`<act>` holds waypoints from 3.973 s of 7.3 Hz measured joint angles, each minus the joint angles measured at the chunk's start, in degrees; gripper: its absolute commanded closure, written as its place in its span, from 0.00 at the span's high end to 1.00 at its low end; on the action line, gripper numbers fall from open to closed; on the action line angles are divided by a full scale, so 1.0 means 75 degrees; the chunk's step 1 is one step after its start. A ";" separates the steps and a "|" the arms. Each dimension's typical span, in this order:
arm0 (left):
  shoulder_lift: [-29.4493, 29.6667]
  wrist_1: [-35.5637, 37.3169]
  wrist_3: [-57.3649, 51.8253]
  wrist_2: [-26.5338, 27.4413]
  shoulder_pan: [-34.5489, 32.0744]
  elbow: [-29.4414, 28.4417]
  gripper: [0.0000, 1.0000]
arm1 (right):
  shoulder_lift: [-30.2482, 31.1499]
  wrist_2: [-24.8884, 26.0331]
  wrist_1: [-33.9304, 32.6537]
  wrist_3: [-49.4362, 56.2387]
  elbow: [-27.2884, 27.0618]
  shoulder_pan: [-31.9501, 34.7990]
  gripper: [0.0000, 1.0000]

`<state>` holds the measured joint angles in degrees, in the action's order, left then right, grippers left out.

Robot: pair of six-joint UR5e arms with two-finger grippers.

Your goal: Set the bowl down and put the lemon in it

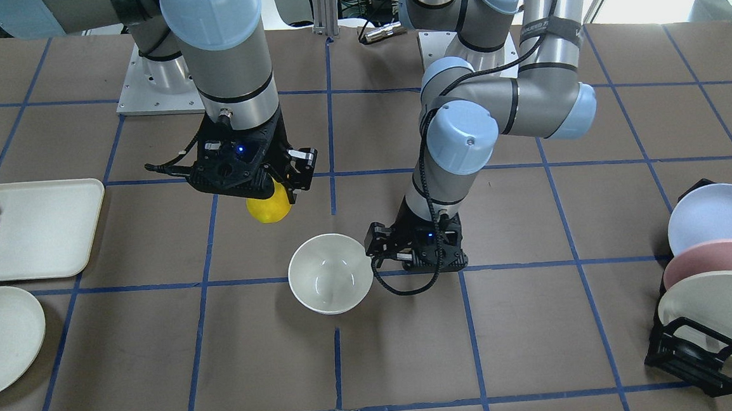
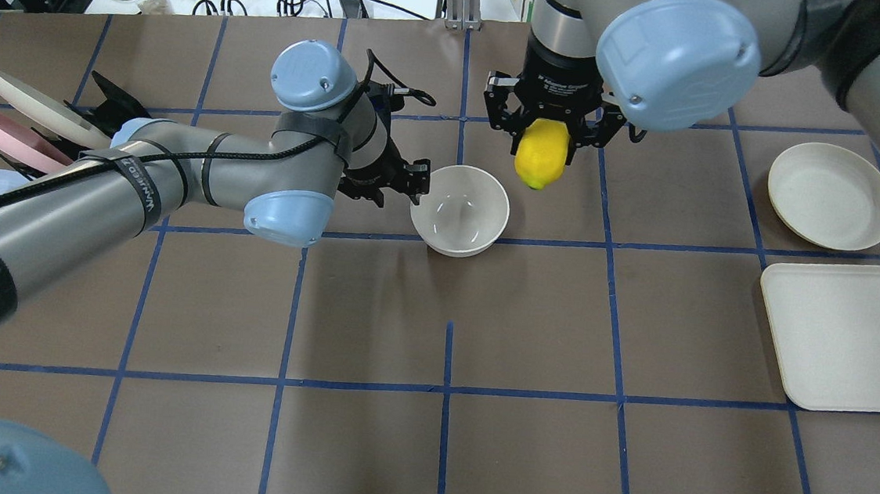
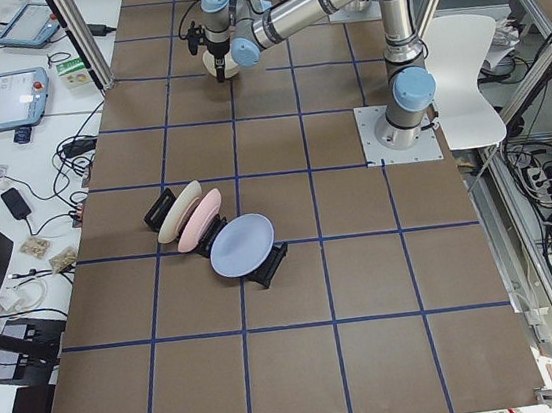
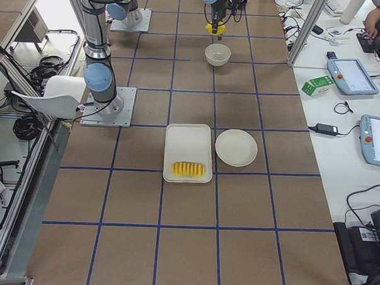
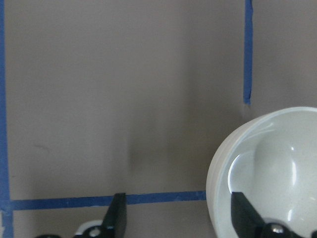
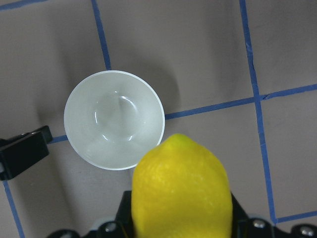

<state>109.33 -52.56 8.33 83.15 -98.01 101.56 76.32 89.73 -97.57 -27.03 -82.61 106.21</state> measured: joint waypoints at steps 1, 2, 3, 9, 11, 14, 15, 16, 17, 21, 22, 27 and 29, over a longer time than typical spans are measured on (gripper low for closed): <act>-0.0345 -0.0766 -0.0573 0.0149 0.0341 -0.0164 1.00 | -0.0253 0.0005 -0.0299 -0.0012 -0.0009 0.0084 0.26; -0.0778 -0.1778 -0.1097 0.0253 0.0738 -0.0438 1.00 | -0.0676 0.0024 -0.0720 0.0002 -0.0033 0.0285 0.26; -0.1179 -0.2800 -0.1396 0.0402 0.1003 -0.0806 1.00 | -0.1141 0.0045 -0.1210 0.0031 -0.0051 0.0540 0.26; -0.2350 -0.4639 -0.1708 0.0871 0.1140 -0.1424 1.00 | -0.2854 0.0280 -0.2812 0.0486 -0.0134 0.0854 0.42; -0.2492 -0.4669 -0.1698 0.0912 0.1139 -0.1440 1.00 | -0.2885 0.0352 -0.2771 0.0526 -0.0141 0.0851 1.00; -0.2634 -0.4682 -0.1704 0.1147 0.1138 -0.1413 1.00 | -0.2544 0.0363 -0.2542 0.0551 -0.0258 0.0810 1.00; -0.2659 -0.4684 -0.1707 0.1162 0.1140 -0.1411 1.00 | -0.2089 0.0359 -0.1993 0.0548 -0.0289 0.0751 1.00; -0.2675 -0.4685 -0.1708 0.1168 0.1145 -0.1405 1.00 | -0.1436 0.0365 -0.1265 0.0548 -0.0293 0.0677 1.00; -0.2680 -0.4686 -0.1709 0.1170 0.1145 -0.1397 1.00 | -0.0640 0.0366 -0.0471 0.0547 -0.0304 0.0539 1.00; -0.2683 -0.4687 -0.1709 0.1182 0.1138 -0.1392 1.00 | 0.1479 0.0370 0.1372 0.1285 -0.0341 -0.0504 1.00; -0.2682 -0.4687 -0.1709 0.1183 0.1138 -0.1393 1.00 | 0.1603 0.0364 0.1439 0.1995 -0.0347 -0.0893 1.00; -0.2659 -0.4681 -0.1709 0.1175 0.1140 -0.1395 1.00 | 0.1800 0.0005 0.1351 0.3074 -0.0363 -0.1998 1.00; -0.2447 -0.4762 -0.1709 0.1161 0.1196 -0.1590 1.00 | 0.1813 0.0025 0.1357 0.3094 -0.0364 -0.2007 1.00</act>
<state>90.97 -88.28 -4.48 91.85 -89.04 89.64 89.92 89.91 -87.39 -3.82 -85.34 91.16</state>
